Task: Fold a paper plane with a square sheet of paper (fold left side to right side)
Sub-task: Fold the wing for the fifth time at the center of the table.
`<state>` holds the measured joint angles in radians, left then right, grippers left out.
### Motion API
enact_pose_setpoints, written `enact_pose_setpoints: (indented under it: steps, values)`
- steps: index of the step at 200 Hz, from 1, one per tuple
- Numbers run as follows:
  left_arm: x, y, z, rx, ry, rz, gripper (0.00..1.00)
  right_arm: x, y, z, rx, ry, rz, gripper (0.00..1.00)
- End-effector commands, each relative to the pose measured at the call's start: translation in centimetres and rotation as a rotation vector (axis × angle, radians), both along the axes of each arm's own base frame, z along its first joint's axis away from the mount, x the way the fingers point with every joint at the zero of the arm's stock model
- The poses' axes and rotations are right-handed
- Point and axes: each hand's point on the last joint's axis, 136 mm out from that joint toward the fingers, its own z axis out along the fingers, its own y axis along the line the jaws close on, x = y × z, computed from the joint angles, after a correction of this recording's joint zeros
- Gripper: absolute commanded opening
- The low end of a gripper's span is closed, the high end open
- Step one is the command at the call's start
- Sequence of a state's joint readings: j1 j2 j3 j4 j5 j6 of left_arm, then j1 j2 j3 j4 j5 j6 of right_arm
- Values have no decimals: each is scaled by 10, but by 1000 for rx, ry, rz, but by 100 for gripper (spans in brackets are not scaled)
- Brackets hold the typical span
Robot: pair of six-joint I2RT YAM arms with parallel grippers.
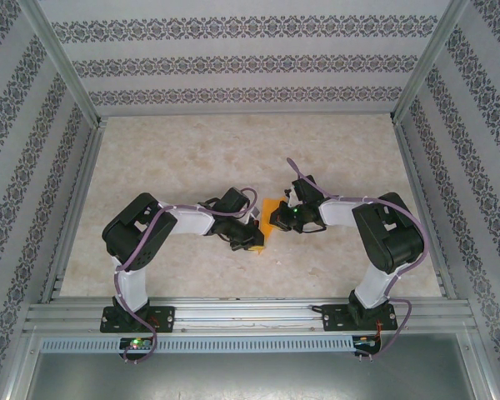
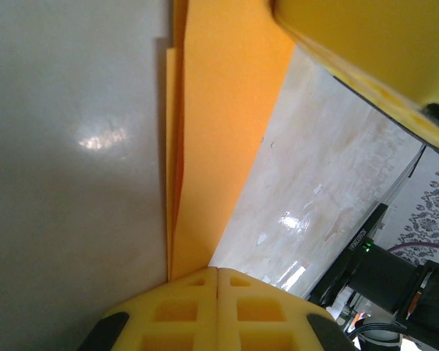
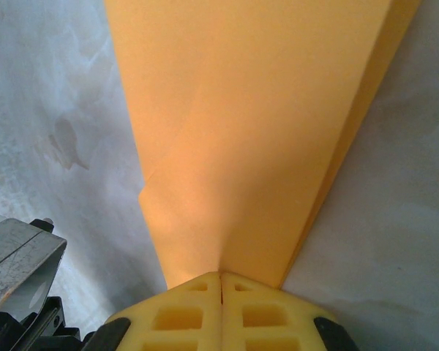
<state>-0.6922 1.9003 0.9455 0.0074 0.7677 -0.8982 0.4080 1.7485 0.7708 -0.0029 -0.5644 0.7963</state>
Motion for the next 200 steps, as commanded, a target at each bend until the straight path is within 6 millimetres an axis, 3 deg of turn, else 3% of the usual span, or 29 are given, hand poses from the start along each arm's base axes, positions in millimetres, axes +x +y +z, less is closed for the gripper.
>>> enact_pose_setpoints:
  steps: [1, 200]
  values:
    - [-17, 7, -15, 36, 65, -9, 2, -42, -39, -57, -221, 186, -25, 0]
    - [-39, 25, -17, 63, 75, -23, 1, -44, -40, -60, -232, 200, -20, 0]
